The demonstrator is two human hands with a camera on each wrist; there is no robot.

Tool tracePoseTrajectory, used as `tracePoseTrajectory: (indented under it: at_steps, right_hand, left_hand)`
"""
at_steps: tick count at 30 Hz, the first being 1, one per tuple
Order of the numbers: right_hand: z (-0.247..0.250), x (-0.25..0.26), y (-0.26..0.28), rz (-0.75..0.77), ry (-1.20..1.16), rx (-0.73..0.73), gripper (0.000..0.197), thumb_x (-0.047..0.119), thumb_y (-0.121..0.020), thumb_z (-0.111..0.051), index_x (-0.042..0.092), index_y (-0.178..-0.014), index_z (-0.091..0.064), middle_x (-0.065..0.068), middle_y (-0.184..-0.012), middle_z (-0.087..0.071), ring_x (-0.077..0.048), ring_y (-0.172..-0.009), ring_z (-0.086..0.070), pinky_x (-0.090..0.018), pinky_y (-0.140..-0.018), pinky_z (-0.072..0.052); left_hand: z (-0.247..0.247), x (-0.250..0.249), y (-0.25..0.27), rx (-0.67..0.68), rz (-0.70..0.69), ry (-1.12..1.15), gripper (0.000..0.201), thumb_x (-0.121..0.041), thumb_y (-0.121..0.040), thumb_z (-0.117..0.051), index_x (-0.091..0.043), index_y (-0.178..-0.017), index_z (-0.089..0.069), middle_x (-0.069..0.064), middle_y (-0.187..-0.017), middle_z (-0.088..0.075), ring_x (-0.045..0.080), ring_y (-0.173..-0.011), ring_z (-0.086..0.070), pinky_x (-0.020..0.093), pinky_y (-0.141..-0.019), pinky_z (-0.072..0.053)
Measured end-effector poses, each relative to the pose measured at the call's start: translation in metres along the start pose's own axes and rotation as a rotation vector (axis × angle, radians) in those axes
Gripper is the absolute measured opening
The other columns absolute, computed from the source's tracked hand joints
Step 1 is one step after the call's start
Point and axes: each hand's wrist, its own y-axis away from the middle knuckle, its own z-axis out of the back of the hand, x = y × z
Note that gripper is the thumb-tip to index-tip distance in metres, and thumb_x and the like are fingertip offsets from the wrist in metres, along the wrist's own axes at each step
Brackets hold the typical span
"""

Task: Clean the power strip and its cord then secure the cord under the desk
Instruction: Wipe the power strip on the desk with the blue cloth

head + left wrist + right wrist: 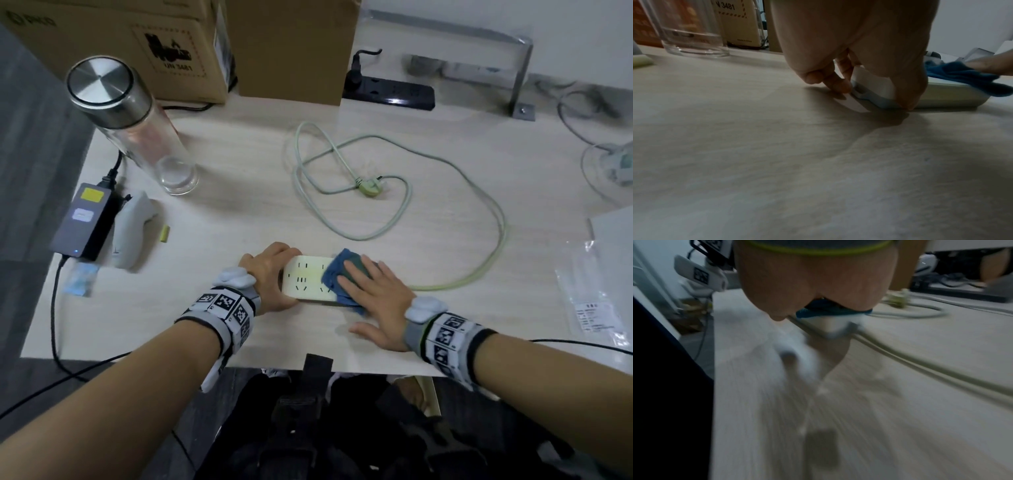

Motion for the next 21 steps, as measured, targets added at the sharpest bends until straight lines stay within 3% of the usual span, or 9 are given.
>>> tracePoseTrajectory:
  at_steps: [4,7,10,13,17,19,21]
  right_hand:
    - [0.001,0.042,-0.057,0.001,0.003,-0.017,0.076,0.061,-0.088,-0.023,0.021,-0.152,-0.015,-0.002,-0.16,-0.002,-0.028,-0.145,0.011,-0.04,-0.113,0.013]
    - [0.002,0.038,-0.061,0.04,0.02,-0.002,0.07,0.055,-0.09,-0.018,0.022,-0.152,-0.016,-0.001,-0.16,-0.005,-0.024,-0.145,0.008,-0.038,-0.114,0.011]
    - [-0.002,-0.002,-0.017,0.033,0.025,-0.043,0.061,0.048,-0.095,-0.025,0.023,-0.15,-0.022,-0.001,-0.157,-0.02,-0.026,-0.146,-0.007,-0.04,-0.118,-0.003]
    - [-0.005,-0.036,0.024,-0.052,-0.07,-0.154,0.052,0.047,-0.101,-0.019,0.019,-0.143,-0.034,-0.007,-0.148,-0.039,-0.028,-0.138,-0.025,-0.041,-0.114,-0.022]
    - [0.002,-0.036,0.029,-0.08,-0.219,-0.213,0.052,0.039,-0.101,-0.031,0.005,-0.133,-0.053,-0.017,-0.14,-0.049,-0.035,-0.13,-0.044,-0.032,-0.112,-0.027]
    - [0.012,-0.031,0.022,-0.192,-0.311,-0.271,0.044,0.03,-0.096,-0.043,0.011,-0.134,-0.053,-0.01,-0.141,-0.049,-0.032,-0.131,-0.046,-0.037,-0.111,-0.032]
    - [0.028,-0.029,0.017,-0.333,-0.454,-0.301,0.038,0.023,-0.097,-0.049,0.02,-0.134,-0.055,-0.003,-0.137,-0.055,-0.026,-0.124,-0.052,-0.034,-0.103,-0.041]
  left_hand:
    - [0.0,-0.006,0.003,-0.037,-0.01,0.002,0.069,-0.073,-0.055,-0.055,-0.045,-0.115,-0.039,-0.016,-0.115,-0.046,0.017,-0.091,-0.06,0.037,-0.083,-0.041]
    - [0.004,-0.007,0.005,-0.053,-0.011,-0.003,0.068,-0.071,-0.055,-0.063,-0.045,-0.114,-0.043,-0.018,-0.112,-0.046,0.012,-0.088,-0.058,0.037,-0.085,-0.042]
    - [0.009,-0.005,0.002,0.016,0.001,-0.015,0.07,-0.066,-0.05,-0.067,-0.05,-0.113,-0.041,-0.021,-0.113,-0.044,0.015,-0.092,-0.057,0.038,-0.084,-0.044]
    - [0.018,-0.007,-0.001,0.09,0.064,-0.041,0.07,-0.064,-0.046,-0.067,-0.054,-0.11,-0.04,-0.022,-0.11,-0.042,0.019,-0.092,-0.055,0.041,-0.082,-0.05]
    - [0.032,-0.014,-0.007,0.184,0.102,0.051,0.066,-0.06,-0.048,-0.076,-0.048,-0.108,-0.051,-0.015,-0.104,-0.047,0.015,-0.089,-0.055,0.033,-0.077,-0.05]
    - [0.045,-0.013,-0.01,0.323,0.089,0.167,0.057,-0.061,-0.052,-0.078,-0.041,-0.103,-0.063,-0.015,-0.096,-0.062,0.013,-0.089,-0.061,0.026,-0.073,-0.049]
    - [0.058,-0.011,-0.012,0.379,0.145,0.26,0.054,-0.068,-0.054,-0.075,-0.045,-0.103,-0.068,-0.018,-0.096,-0.068,0.009,-0.094,-0.062,0.022,-0.08,-0.045]
